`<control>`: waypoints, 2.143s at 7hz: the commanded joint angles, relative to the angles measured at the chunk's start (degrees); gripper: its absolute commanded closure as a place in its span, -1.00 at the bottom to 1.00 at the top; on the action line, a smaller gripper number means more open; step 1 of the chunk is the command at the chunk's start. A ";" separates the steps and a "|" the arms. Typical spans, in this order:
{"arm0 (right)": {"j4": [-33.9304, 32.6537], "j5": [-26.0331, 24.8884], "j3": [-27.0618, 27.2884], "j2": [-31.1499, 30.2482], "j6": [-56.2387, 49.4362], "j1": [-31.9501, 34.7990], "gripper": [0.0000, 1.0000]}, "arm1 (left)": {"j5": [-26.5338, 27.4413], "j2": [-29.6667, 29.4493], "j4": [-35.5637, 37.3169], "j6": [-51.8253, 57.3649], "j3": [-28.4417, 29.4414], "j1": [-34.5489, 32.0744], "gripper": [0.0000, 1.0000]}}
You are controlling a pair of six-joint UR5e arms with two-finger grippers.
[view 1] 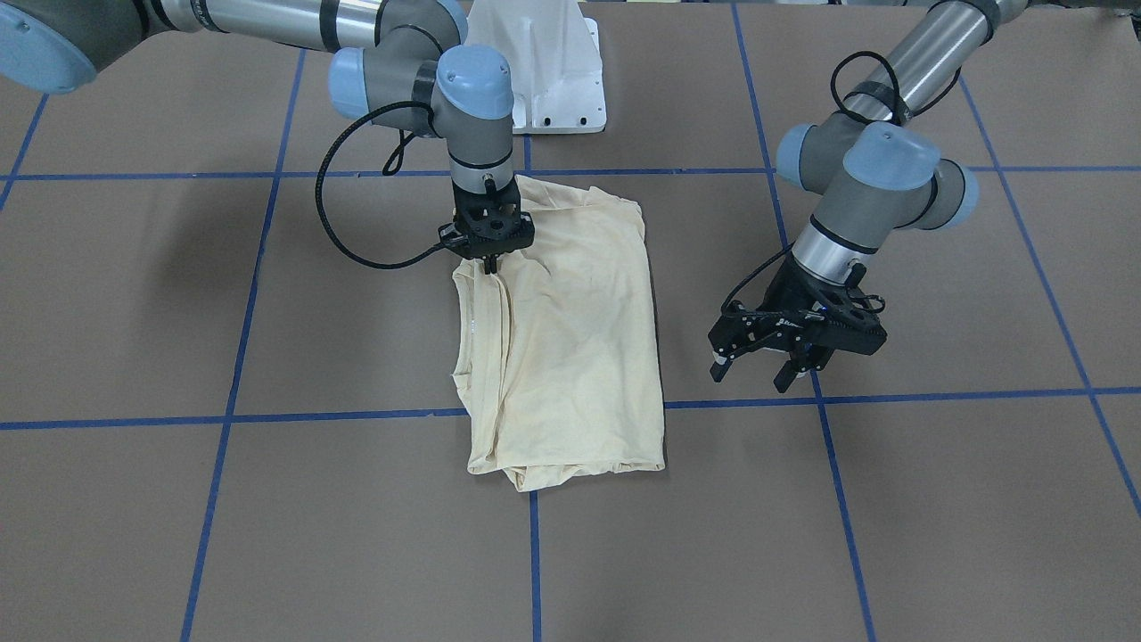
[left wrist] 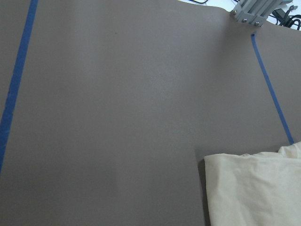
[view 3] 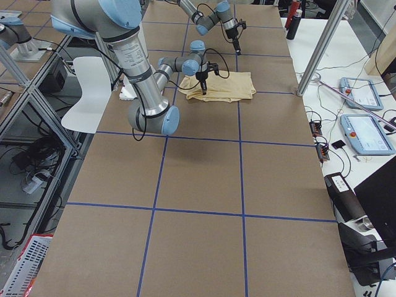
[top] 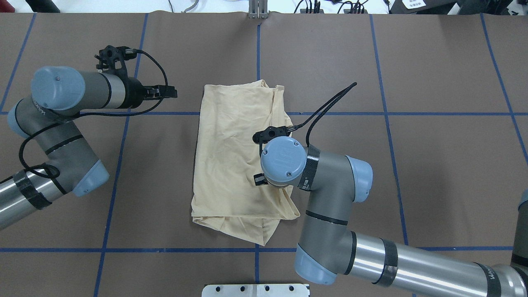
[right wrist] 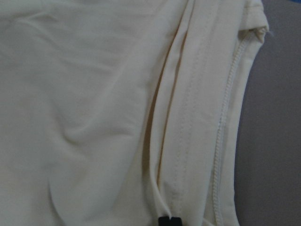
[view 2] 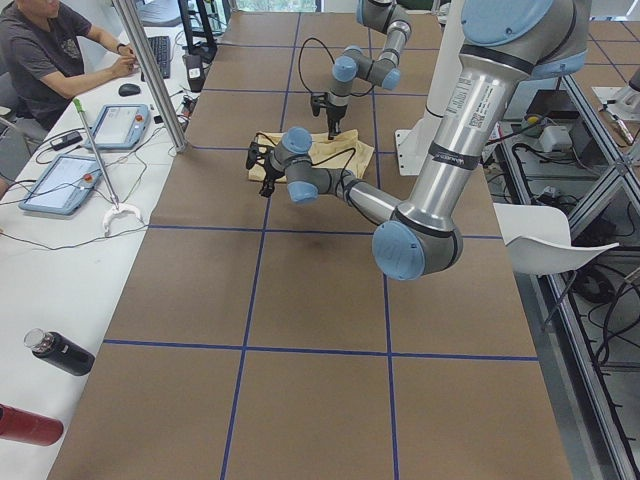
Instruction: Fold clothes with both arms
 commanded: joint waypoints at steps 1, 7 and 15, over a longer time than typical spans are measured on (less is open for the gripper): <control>0.00 0.34 0.59 -0.41 0.00 0.08 1.00 | 0.00 -0.09 0.00 0.00 -0.08 0.00 -1.00; -5.97 0.87 9.65 -7.70 0.70 1.40 0.98 | 0.00 -0.44 0.00 -0.35 -0.09 0.00 -1.00; 3.95 2.70 10.43 -7.61 10.15 4.65 -1.00 | -0.70 0.51 -5.33 -1.74 -0.43 0.35 -1.00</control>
